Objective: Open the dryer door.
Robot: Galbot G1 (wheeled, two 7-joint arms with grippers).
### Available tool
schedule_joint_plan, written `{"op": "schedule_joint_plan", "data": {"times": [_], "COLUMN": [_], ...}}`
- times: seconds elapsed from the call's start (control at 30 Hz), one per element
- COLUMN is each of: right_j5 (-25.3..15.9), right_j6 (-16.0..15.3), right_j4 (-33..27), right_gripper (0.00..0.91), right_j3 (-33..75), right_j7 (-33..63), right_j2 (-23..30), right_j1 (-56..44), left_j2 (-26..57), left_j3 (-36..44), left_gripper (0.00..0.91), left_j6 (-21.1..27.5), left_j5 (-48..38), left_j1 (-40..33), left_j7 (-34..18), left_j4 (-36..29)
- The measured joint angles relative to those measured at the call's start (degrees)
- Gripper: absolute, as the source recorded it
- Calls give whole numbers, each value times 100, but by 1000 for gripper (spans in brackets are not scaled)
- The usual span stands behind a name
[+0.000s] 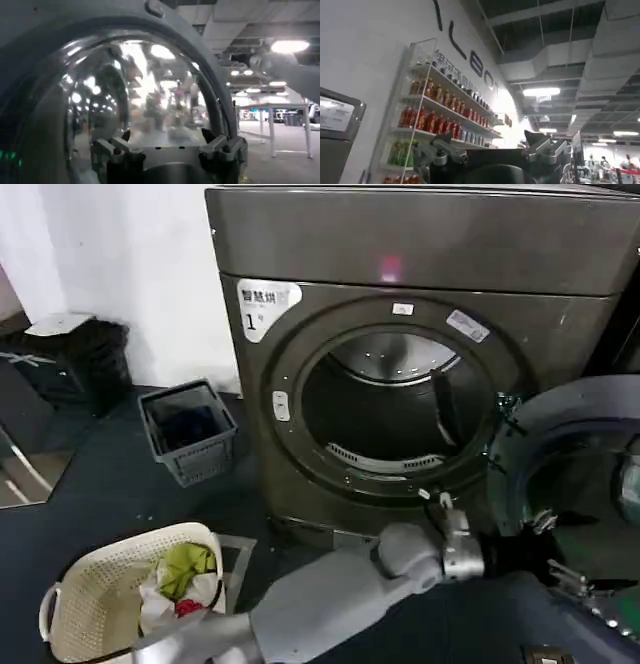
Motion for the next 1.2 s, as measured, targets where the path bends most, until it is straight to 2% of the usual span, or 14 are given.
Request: {"op": "schedule_joint_plan", "data": {"times": [0.6,1.03,1.2], "right_j5": [51,-10,-54], "right_j6": [-11,-41,-33], "right_j4": [144,187,168], "right_gripper": [907,907,907], "right_j3": [0,124,297], "right_j7": [-36,-108,-83], "right_j2": [55,66,56], "right_j1": [-20,-69,-146], "left_j2": [-1,-1,0], "left_j3": [-70,21,46], "left_gripper": [907,907,907], "left_j6": [-194,-397,-427], "left_j5": [516,781,736], "left_j1": [-107,-12,79], "left_j7": [-354,-596,-449], "left_j4": [603,502,194]}}
